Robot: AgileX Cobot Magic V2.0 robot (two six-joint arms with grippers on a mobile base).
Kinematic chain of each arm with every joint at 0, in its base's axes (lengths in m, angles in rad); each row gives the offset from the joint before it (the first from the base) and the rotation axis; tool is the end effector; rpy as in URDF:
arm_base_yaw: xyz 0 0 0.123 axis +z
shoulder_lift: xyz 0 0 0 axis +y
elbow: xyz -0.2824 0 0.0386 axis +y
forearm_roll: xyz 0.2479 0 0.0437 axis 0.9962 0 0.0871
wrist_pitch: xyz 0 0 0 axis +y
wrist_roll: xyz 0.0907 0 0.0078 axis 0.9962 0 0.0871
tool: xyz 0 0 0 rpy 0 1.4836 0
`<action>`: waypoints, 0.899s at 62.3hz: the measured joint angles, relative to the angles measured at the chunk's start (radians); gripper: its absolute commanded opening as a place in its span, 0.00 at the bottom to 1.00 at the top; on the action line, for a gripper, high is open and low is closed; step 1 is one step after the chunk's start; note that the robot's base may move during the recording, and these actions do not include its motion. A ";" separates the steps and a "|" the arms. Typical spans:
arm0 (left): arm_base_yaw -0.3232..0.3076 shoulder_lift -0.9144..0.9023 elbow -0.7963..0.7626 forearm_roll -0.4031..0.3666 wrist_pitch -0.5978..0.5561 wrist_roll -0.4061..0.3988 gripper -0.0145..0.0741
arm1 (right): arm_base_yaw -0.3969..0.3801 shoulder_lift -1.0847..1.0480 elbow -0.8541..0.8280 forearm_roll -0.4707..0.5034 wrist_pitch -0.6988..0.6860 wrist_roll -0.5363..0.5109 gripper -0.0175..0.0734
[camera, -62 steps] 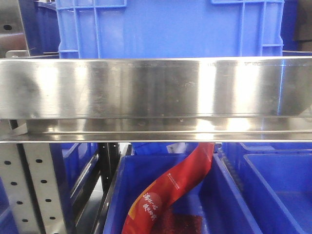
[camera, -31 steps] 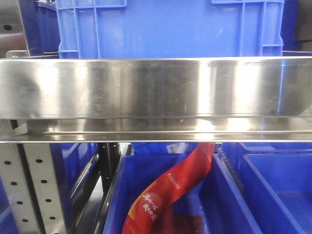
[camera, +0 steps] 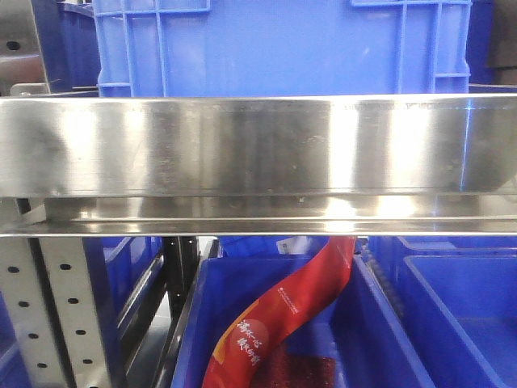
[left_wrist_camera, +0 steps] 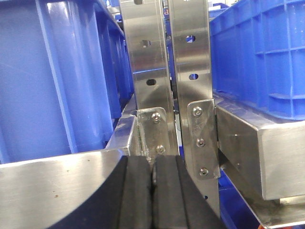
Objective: Grab PVC pipe and place in blue bin
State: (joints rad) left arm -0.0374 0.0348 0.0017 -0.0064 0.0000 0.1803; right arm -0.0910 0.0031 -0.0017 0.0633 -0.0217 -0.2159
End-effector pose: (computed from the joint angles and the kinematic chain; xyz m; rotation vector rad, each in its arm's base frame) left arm 0.0593 -0.0022 0.2105 0.1604 1.5126 0.1091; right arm 0.0560 -0.0052 0.2155 -0.0440 1.4658 -0.1994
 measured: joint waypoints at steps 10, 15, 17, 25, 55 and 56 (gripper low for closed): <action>0.000 0.000 0.000 0.000 0.000 0.000 0.04 | 0.000 0.000 0.000 0.000 0.000 0.000 0.02; 0.000 0.000 0.000 0.000 0.000 0.000 0.04 | 0.000 0.000 0.000 0.000 0.000 0.000 0.02; 0.000 0.000 0.000 0.000 0.000 0.000 0.04 | 0.000 0.000 0.000 0.000 0.000 0.000 0.02; 0.000 0.000 0.000 0.000 0.000 0.000 0.04 | 0.000 0.000 0.000 0.000 0.000 0.000 0.02; 0.002 -0.029 0.000 0.000 -0.008 0.000 0.04 | 0.000 0.000 0.000 0.000 0.000 0.000 0.02; 0.002 -0.029 0.000 0.000 -0.007 0.000 0.04 | 0.000 0.000 0.000 0.000 0.000 0.000 0.02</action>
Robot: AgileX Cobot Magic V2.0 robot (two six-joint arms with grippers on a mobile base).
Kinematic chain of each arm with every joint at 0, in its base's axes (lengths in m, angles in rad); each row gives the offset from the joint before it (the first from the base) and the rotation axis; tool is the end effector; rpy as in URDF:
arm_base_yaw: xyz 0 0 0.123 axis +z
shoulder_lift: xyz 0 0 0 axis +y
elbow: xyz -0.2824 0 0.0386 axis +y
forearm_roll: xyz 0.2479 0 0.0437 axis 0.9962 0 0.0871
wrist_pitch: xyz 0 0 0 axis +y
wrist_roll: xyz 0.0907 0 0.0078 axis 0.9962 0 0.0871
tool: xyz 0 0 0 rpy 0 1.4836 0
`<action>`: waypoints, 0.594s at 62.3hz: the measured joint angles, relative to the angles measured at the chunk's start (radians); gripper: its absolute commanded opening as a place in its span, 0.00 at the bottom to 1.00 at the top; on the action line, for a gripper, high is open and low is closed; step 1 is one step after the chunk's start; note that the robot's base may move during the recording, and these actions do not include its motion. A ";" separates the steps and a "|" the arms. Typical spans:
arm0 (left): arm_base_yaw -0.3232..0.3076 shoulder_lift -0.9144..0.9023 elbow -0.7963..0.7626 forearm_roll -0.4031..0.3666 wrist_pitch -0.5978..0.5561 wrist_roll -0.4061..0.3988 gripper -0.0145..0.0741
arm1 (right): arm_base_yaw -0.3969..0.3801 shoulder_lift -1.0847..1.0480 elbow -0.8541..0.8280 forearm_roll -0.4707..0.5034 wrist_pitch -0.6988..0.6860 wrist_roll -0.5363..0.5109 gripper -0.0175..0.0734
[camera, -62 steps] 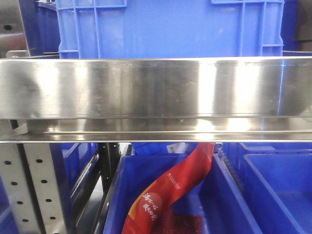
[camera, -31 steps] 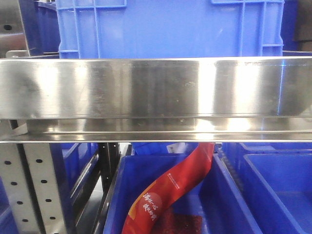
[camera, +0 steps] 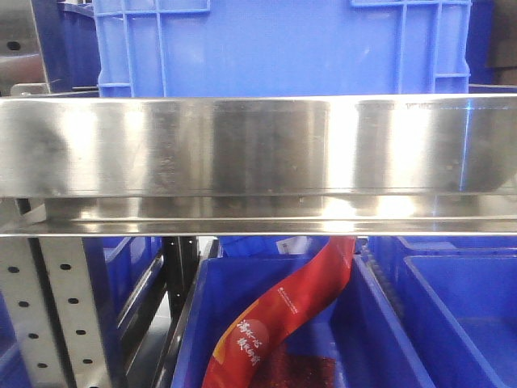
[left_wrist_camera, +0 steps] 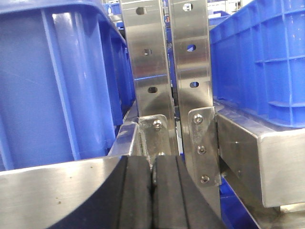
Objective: Grab PVC pipe and place in blue bin
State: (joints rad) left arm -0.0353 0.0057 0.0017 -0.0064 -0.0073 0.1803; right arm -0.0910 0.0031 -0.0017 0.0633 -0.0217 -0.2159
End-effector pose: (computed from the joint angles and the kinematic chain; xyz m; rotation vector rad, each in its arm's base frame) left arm 0.0567 -0.0020 0.2129 0.1550 1.4766 0.1122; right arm 0.0560 -0.0052 0.2155 -0.0440 1.4658 -0.1994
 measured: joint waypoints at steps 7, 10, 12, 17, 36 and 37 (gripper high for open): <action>0.000 0.000 0.000 0.000 -0.004 0.000 0.04 | 0.000 0.000 0.000 0.000 0.000 0.000 0.02; 0.000 0.000 0.000 0.000 -0.004 0.000 0.04 | 0.000 0.000 0.000 0.000 0.000 0.000 0.02; 0.000 0.000 0.000 0.000 -0.004 0.000 0.04 | 0.000 0.000 0.000 0.000 0.000 0.000 0.02; 0.000 0.000 0.000 0.000 -0.004 0.000 0.04 | 0.000 0.000 0.000 0.000 0.000 0.000 0.02; 0.000 0.000 0.000 0.000 -0.004 0.000 0.04 | 0.000 0.000 0.000 0.000 0.000 0.000 0.02; 0.000 0.000 0.000 0.000 -0.004 0.000 0.04 | 0.000 0.000 0.000 0.000 0.000 0.000 0.02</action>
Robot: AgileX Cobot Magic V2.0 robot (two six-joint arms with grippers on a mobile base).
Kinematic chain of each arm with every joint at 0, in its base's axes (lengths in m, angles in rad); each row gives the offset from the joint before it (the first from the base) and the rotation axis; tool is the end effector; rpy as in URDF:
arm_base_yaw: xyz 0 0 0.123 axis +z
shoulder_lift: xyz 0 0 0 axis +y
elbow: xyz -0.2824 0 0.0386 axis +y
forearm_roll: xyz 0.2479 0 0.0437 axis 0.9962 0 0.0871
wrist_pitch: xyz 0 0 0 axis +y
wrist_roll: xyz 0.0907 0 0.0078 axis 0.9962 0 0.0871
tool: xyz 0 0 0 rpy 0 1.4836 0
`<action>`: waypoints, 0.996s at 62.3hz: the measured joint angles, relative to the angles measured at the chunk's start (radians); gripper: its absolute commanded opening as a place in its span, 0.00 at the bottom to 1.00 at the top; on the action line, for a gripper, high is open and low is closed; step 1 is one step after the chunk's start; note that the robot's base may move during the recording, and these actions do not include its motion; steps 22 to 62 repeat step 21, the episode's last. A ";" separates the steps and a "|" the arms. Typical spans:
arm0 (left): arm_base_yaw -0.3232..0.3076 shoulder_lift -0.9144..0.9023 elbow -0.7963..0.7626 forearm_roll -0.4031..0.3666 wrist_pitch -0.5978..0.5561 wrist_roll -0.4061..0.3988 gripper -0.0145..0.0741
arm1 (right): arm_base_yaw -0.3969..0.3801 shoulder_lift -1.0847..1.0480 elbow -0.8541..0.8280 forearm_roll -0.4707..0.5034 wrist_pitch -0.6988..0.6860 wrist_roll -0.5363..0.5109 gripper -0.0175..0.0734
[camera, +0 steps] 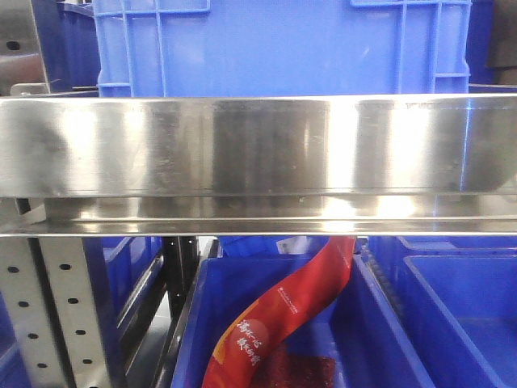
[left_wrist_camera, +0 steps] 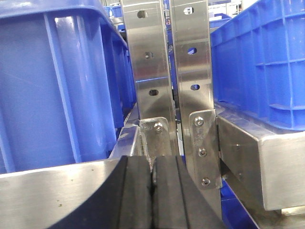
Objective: Grab PVC pipe and place in blue bin
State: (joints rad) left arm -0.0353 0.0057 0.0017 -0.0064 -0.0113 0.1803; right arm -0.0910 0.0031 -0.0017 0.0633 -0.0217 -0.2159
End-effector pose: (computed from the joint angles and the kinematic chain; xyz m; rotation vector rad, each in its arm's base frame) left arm 0.0567 -0.0020 0.2132 0.1545 1.4726 0.1124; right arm 0.0560 -0.0052 0.2155 -0.0440 1.4658 -0.1994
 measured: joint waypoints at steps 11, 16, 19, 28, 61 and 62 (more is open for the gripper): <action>0.000 0.000 0.000 0.000 0.000 0.000 0.04 | 0.000 0.000 0.000 0.000 0.000 0.000 0.02; 0.000 0.000 0.000 0.000 0.000 0.000 0.04 | 0.000 0.000 0.000 0.000 0.000 0.000 0.02; 0.000 0.000 0.000 0.000 0.000 0.000 0.04 | 0.000 0.000 0.000 0.000 0.000 0.000 0.02; 0.000 0.000 0.000 0.000 0.000 0.000 0.04 | 0.000 0.000 0.000 0.000 0.000 0.000 0.02; 0.000 0.000 0.000 0.000 0.000 0.000 0.04 | 0.000 0.000 0.000 0.000 0.000 0.000 0.02; 0.000 0.000 0.000 0.000 0.000 0.000 0.04 | 0.000 0.000 0.000 0.000 0.000 0.000 0.02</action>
